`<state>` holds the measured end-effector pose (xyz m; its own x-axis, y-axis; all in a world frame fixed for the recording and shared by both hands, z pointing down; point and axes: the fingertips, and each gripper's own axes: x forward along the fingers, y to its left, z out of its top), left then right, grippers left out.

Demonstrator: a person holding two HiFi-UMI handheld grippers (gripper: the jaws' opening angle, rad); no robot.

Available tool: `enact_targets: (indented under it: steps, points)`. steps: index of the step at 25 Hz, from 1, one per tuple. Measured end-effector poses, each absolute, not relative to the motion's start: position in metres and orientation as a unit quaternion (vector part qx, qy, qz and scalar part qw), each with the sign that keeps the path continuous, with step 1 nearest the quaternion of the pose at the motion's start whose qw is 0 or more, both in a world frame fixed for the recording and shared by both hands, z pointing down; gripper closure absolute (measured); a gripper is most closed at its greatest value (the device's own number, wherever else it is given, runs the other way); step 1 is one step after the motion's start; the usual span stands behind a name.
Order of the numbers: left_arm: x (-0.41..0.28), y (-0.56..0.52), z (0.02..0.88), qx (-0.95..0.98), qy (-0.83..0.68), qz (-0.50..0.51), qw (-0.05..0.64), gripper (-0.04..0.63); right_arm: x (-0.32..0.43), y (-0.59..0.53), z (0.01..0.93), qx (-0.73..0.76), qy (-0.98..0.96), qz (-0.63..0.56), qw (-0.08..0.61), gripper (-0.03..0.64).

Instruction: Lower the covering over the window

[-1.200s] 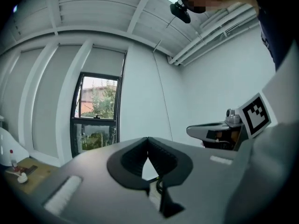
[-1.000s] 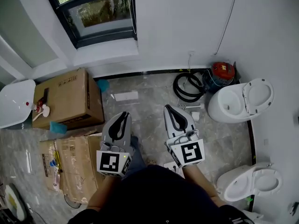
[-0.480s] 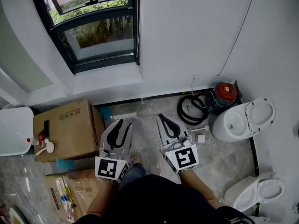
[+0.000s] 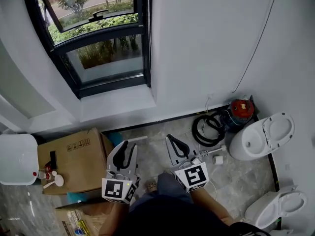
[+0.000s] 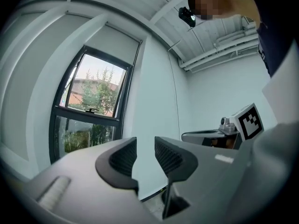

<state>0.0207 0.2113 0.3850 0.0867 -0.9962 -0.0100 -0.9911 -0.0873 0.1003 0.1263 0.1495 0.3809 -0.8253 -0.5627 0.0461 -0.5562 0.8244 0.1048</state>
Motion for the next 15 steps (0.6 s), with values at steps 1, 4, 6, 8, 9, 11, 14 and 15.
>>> enact_targets:
  steps: [1,4,6,8,9,11,14,15]
  points:
    - [0.02,0.205,0.387,0.739,-0.671,-0.038,0.035,0.489,0.125,0.143,0.383,0.297,-0.953,-0.039,0.037,0.604]
    - [0.017,0.184,0.389,0.746,-0.664,-0.031,0.038,0.489,0.117,0.12,0.387,0.303,-0.952,-0.026,0.042,0.604]
    - [0.011,0.167,0.387,0.746,-0.664,-0.028,0.042,0.489,0.108,0.101,0.387,0.304,-0.952,-0.022,0.038,0.604]
    - [0.004,0.146,0.387,0.749,-0.661,-0.033,0.032,0.489,0.098,0.079,0.386,0.305,-0.952,-0.023,0.03,0.604]
    - [-0.001,0.134,0.388,0.749,-0.66,-0.038,0.029,0.489,0.09,0.067,0.385,0.304,-0.952,-0.024,0.032,0.604]
    - [-0.014,0.109,0.389,0.749,-0.66,-0.046,0.029,0.489,0.074,0.043,0.379,0.296,-0.954,-0.035,0.034,0.604]
    - [-0.033,0.061,0.382,0.747,-0.662,-0.057,0.029,0.489,0.051,-0.005,0.363,0.29,-0.955,-0.063,0.01,0.604]
    - [-0.039,0.044,0.378,0.747,-0.661,-0.06,0.029,0.489,0.045,-0.023,0.359,0.292,-0.954,-0.067,0.001,0.604]
